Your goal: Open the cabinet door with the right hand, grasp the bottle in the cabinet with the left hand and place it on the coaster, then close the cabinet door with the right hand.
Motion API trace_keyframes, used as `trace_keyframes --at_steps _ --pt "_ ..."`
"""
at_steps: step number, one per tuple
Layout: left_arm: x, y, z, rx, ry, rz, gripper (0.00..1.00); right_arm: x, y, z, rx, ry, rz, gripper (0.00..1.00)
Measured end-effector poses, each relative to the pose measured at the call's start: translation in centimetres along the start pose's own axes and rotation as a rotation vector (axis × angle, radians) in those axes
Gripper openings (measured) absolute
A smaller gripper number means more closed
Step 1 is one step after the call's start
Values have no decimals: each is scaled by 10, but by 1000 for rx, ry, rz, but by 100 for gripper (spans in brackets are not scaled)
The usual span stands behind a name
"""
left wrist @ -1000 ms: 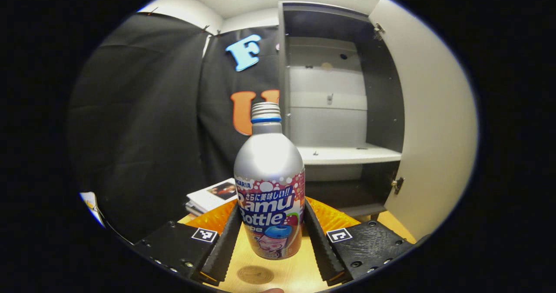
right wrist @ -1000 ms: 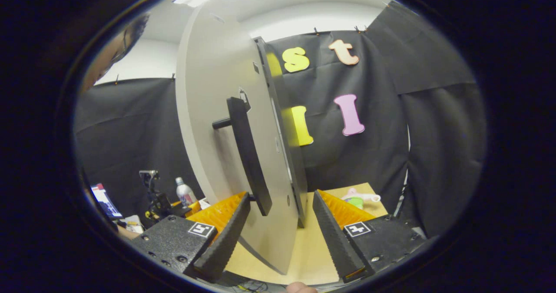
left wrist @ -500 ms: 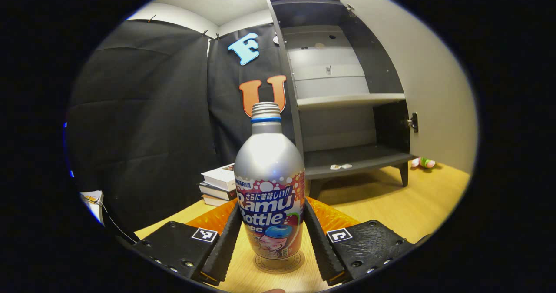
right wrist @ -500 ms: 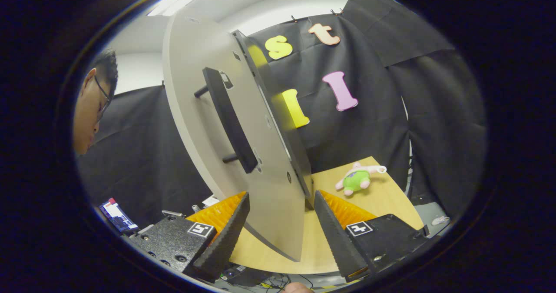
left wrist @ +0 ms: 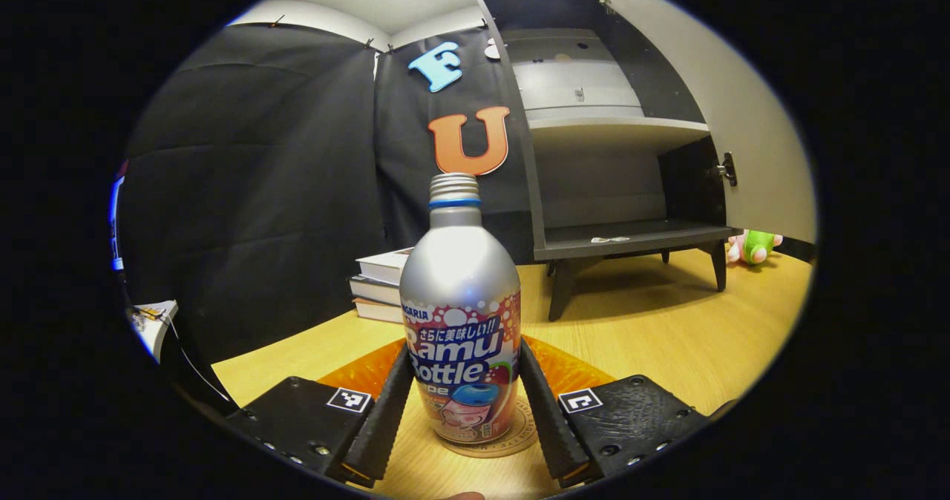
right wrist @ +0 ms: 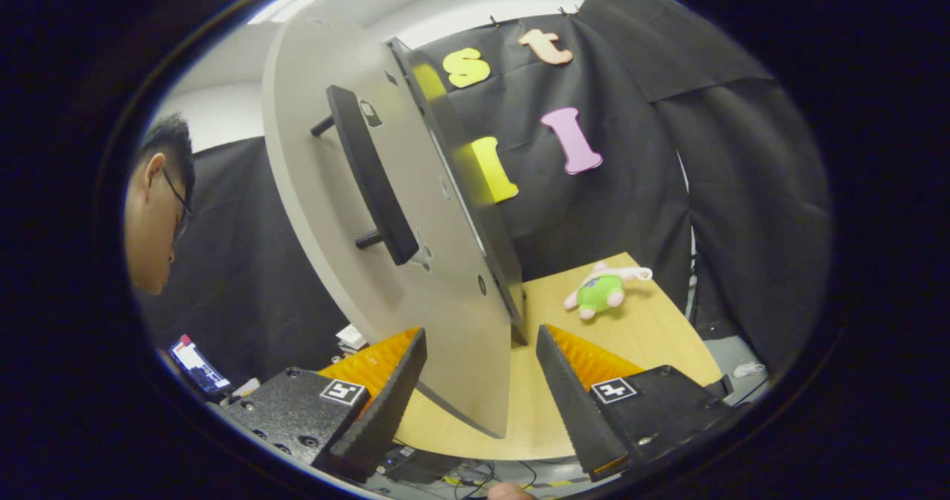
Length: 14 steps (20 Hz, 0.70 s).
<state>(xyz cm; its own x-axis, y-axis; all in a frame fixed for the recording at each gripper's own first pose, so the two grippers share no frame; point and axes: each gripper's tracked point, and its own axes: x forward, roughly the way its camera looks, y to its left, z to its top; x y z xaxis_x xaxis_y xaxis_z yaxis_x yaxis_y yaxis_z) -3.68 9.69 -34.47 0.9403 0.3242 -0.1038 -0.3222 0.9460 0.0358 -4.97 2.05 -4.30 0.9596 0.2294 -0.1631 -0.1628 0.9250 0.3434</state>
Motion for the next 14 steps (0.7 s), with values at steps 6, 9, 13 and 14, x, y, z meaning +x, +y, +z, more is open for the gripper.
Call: trace_keyframes --at_steps 6,9,13,14 --pt "-15 -9 13 -13 -26 -34 96 -1 7 1 -23 -5 -18 96" --pt "-29 -11 21 4 -10 -62 98 -2 6 7 -44 -16 -26 94" --pt "-65 -3 51 22 15 -75 96 -8 3 4 -80 0 -34 96" --pt "-76 -1 62 14 24 -81 96 -11 4 3 -93 1 -33 96"
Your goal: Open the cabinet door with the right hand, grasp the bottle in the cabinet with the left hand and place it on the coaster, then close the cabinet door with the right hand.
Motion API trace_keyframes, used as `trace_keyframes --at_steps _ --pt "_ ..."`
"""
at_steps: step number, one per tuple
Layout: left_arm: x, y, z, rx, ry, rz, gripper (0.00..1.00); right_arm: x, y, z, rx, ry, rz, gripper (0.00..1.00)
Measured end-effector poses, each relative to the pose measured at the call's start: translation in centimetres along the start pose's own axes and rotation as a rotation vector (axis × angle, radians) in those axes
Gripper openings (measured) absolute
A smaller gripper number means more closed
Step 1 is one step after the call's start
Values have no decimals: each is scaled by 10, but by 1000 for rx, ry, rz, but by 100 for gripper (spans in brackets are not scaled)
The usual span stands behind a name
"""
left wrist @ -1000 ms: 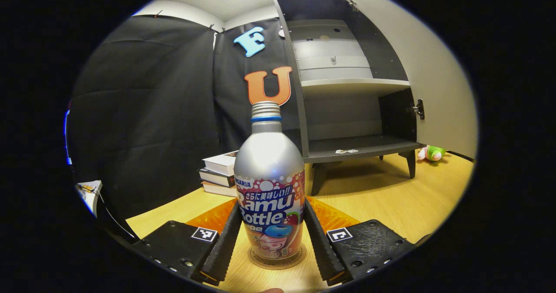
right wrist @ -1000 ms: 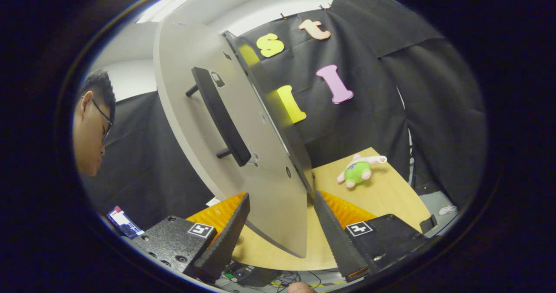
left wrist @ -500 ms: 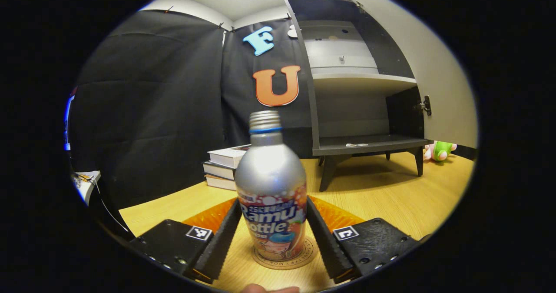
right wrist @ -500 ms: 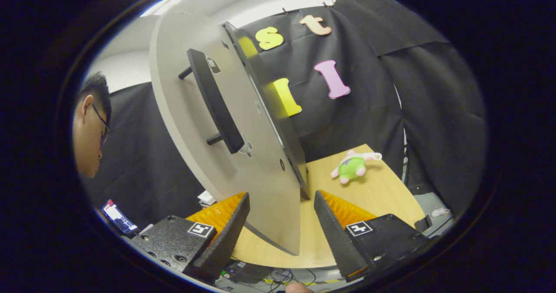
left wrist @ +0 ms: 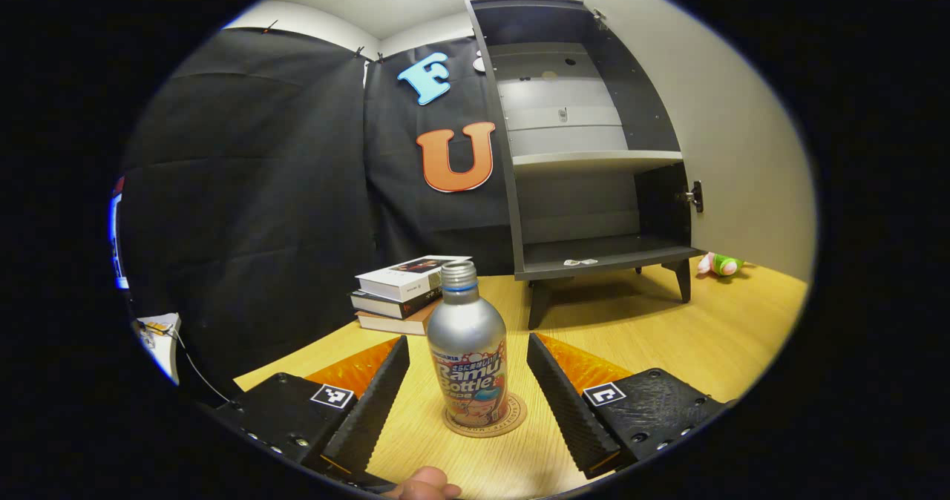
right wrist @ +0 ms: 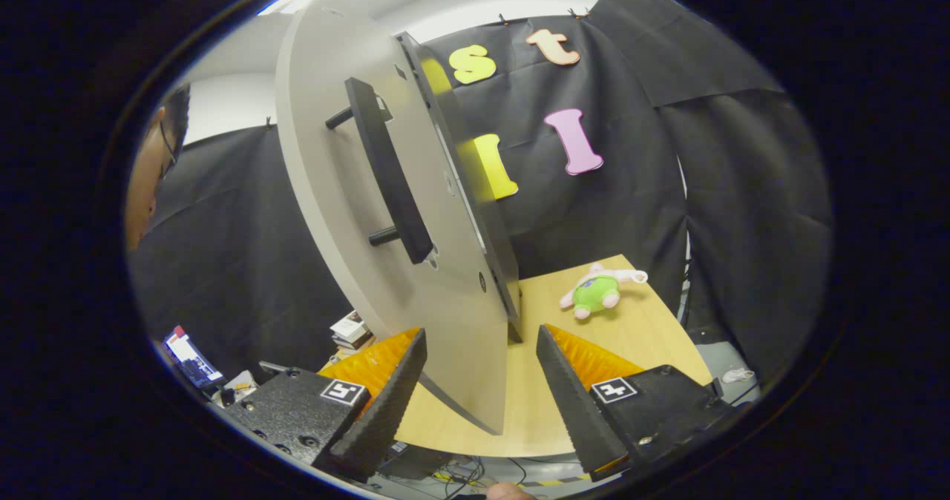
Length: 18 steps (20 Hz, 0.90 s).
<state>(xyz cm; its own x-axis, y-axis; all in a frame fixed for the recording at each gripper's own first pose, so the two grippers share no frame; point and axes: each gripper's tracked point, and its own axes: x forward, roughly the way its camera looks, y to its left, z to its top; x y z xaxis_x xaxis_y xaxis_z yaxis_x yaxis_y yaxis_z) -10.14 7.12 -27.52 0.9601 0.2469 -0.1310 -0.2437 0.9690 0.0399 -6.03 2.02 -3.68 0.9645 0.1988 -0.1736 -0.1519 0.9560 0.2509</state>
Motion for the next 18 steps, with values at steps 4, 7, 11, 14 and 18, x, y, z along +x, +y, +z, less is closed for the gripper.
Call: trace_keyframes --at_steps 4,7,11,14,18 --pt "-45 11 77 40 -5 -1 96 -4 26 -8 -14 57 123 96" --pt "-73 28 166 159 -128 24 96 -7 46 -15 -69 100 196 94" --pt "-100 9 237 155 -189 -78 95 -29 50 23 -111 -10 200 96" --pt "-122 1 273 133 -208 -115 96 -41 33 77 -117 -125 175 96" --pt "-133 -34 284 52 -145 -224 96 -25 28 117 -195 -180 180 95"
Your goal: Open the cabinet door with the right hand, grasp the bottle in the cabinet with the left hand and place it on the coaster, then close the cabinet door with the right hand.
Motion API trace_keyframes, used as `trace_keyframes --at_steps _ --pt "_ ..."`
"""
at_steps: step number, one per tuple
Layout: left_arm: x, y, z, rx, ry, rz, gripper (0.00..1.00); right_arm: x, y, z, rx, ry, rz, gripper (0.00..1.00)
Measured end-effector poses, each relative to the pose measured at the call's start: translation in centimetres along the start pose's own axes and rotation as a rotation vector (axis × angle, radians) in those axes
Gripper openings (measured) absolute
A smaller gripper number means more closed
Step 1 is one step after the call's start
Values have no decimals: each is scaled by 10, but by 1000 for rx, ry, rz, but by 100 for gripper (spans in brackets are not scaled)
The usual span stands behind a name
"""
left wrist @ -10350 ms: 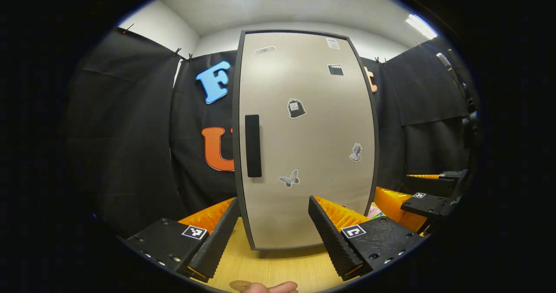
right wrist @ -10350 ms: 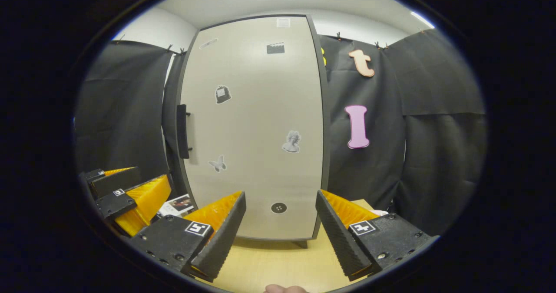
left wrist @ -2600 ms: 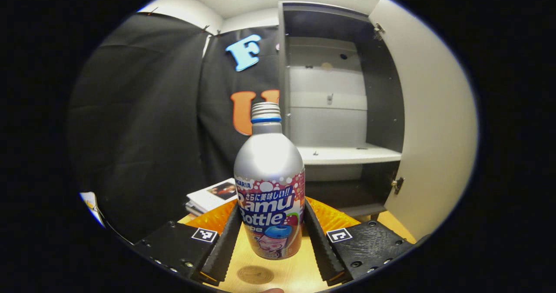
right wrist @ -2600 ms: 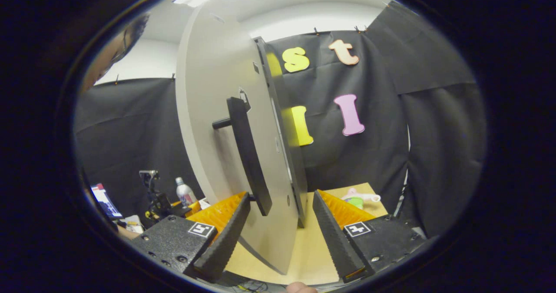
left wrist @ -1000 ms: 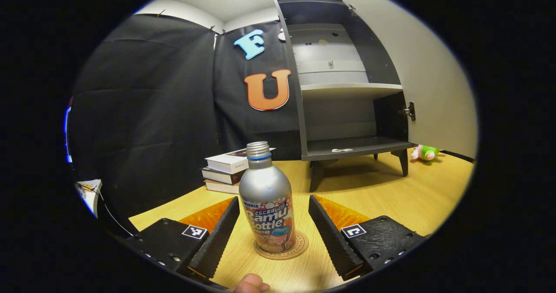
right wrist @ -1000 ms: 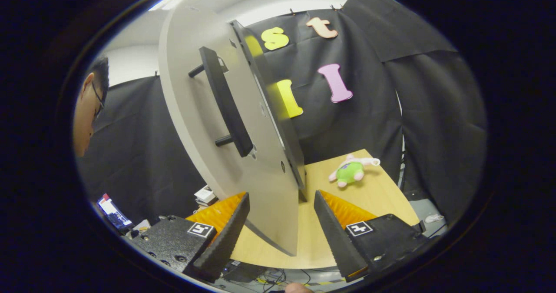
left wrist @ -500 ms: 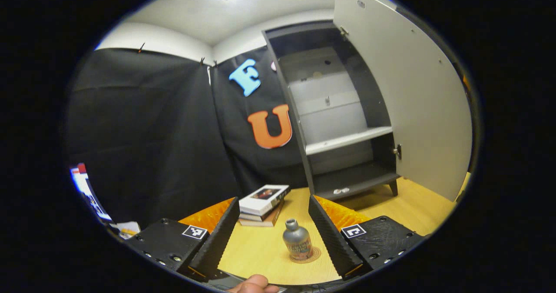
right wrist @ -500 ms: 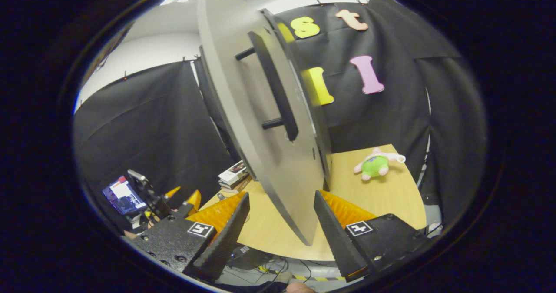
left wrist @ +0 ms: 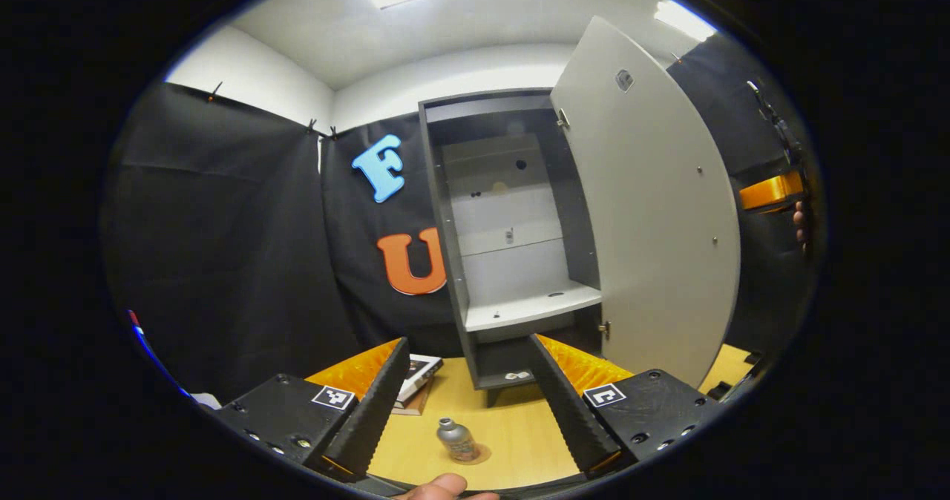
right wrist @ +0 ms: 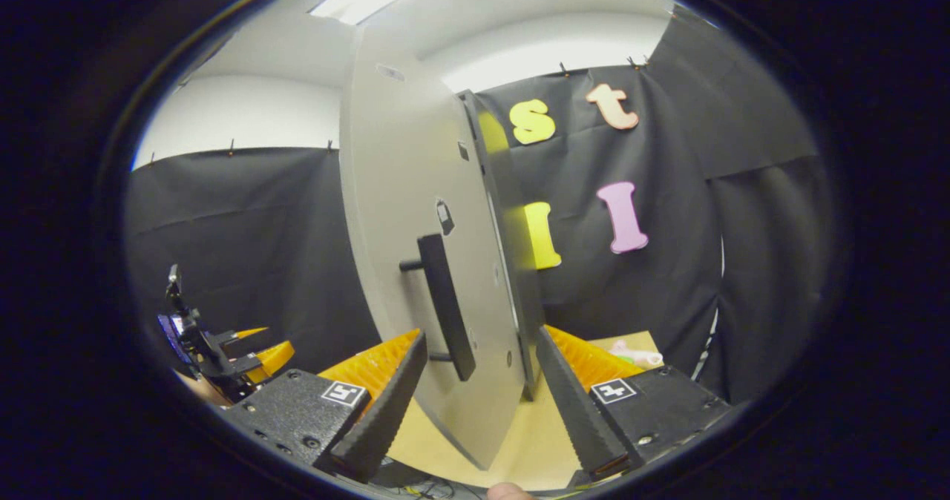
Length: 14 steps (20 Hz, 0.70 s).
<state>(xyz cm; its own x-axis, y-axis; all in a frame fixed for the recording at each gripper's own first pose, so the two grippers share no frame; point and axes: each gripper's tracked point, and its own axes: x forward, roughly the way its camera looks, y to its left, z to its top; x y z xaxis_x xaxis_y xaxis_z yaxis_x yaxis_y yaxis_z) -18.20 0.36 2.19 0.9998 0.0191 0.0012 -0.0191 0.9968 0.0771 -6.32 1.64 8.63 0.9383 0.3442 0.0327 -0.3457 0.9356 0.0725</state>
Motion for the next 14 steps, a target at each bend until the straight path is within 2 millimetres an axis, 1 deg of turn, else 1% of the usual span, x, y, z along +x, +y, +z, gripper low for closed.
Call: trace_keyframes --at_steps 1,2,3,4,5,6,7,8,9,10,12,14 --pt "0 -4 4 -17 7 -17 96 8 0 -5 -23 24 -2 93" --pt "2 -5 11 -18 2 -25 96 15 6 -10 -32 39 13 95" --pt "5 -5 16 -10 -5 -31 96 21 17 -14 -41 50 42 94" --pt "11 -10 11 -8 11 -59 96 26 20 -15 -51 43 44 96" --pt "12 -13 4 -12 26 -79 96 28 24 -13 -58 38 49 93" --pt "14 -13 2 -17 31 -90 96 26 29 -13 -61 35 54 87" --pt "16 -11 0 -21 35 -94 100 28 34 -15 -62 40 65 93" --pt "17 -7 -1 -25 38 -91 96 32 37 -17 -63 45 75 93" --pt "18 -1 -3 -35 43 -81 96 35 42 -18 -64 50 82 87" --pt "19 3 -6 -53 49 -74 96 39 46 -19 -65 53 84 93" --pt "22 10 -16 -99 75 -63 96 46 56 -21 -70 58 96 93" --pt "25 24 -27 -131 102 -35 96 54 69 -24 -61 64 120 93"
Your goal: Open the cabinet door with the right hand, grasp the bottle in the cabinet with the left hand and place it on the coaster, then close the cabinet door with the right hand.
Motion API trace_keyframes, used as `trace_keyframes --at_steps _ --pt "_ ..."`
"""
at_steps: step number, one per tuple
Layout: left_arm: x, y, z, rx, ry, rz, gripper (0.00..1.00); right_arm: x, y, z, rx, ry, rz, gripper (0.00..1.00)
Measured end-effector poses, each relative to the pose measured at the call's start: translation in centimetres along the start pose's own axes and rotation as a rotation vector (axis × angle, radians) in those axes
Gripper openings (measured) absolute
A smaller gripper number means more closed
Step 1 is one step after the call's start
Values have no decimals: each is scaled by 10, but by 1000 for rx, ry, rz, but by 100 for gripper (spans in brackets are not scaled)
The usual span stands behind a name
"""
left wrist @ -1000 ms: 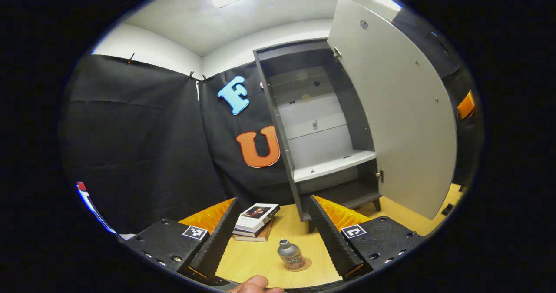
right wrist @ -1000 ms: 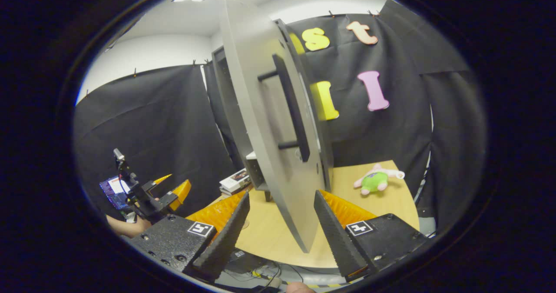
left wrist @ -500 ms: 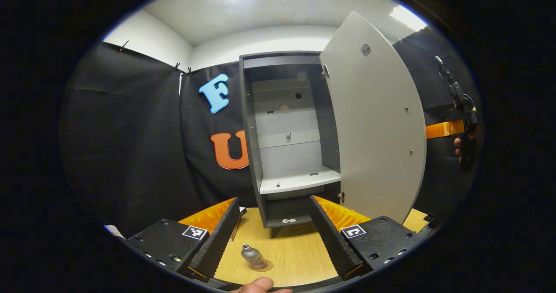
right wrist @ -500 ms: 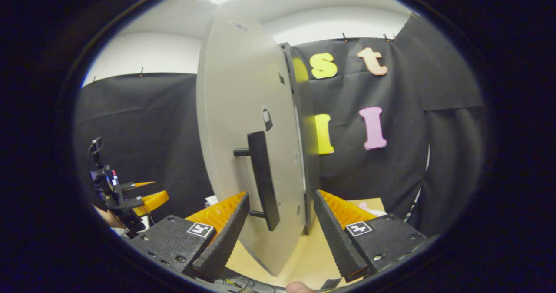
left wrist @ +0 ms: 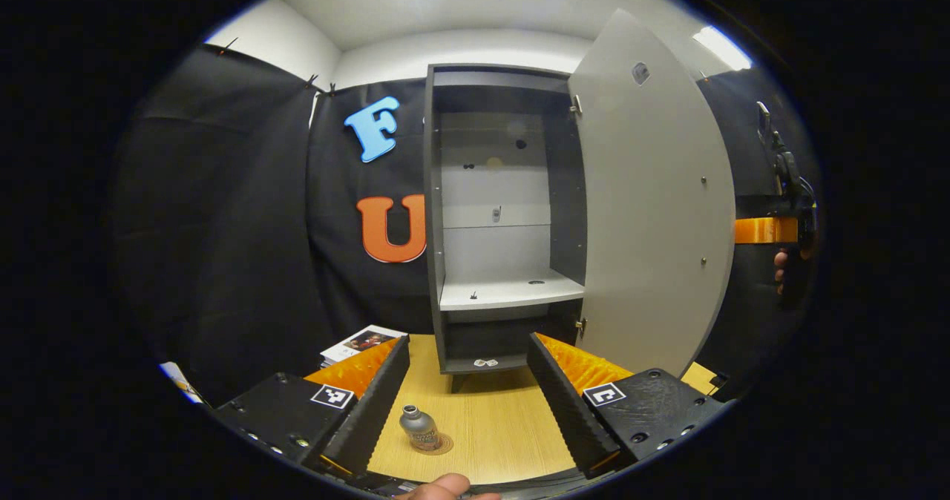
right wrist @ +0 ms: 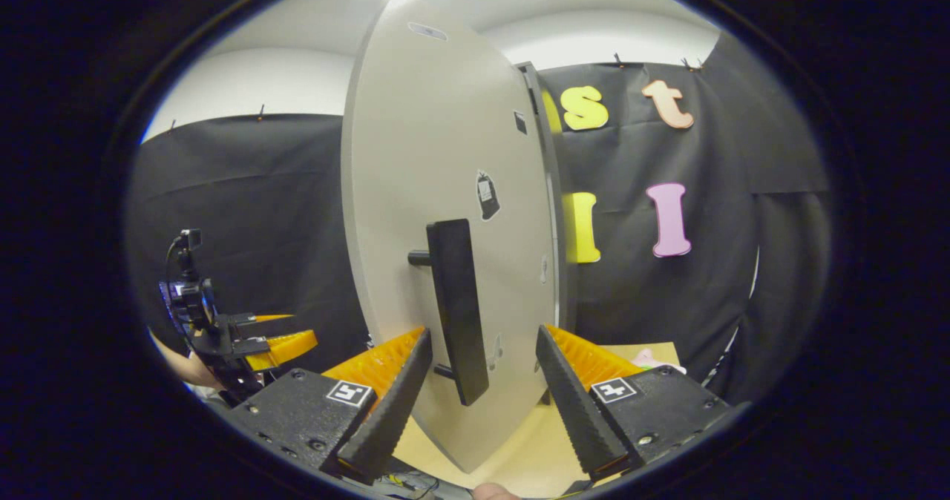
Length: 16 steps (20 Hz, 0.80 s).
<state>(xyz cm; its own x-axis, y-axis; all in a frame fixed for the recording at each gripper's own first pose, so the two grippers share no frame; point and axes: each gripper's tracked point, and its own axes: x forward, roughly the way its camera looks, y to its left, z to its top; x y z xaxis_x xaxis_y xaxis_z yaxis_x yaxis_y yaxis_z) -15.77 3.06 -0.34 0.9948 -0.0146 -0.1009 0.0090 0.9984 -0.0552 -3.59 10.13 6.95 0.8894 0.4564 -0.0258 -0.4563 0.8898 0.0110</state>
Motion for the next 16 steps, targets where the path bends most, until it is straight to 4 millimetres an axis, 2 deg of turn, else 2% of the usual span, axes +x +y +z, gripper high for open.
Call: trace_keyframes --at_steps 4,7,10,13,16 --pt "-5 35 -13 -35 32 66 96 18 20 -1 -3 7 54 93" --pt "-6 54 -25 -109 61 97 97 37 36 -5 -6 17 88 93" --pt "-4 75 -32 -157 83 145 97 47 48 -4 -9 26 116 93" --pt "4 88 -37 -160 82 181 95 58 56 -3 -25 31 134 93" --pt "9 82 -27 -75 50 157 95 71 67 -4 -38 33 154 93"
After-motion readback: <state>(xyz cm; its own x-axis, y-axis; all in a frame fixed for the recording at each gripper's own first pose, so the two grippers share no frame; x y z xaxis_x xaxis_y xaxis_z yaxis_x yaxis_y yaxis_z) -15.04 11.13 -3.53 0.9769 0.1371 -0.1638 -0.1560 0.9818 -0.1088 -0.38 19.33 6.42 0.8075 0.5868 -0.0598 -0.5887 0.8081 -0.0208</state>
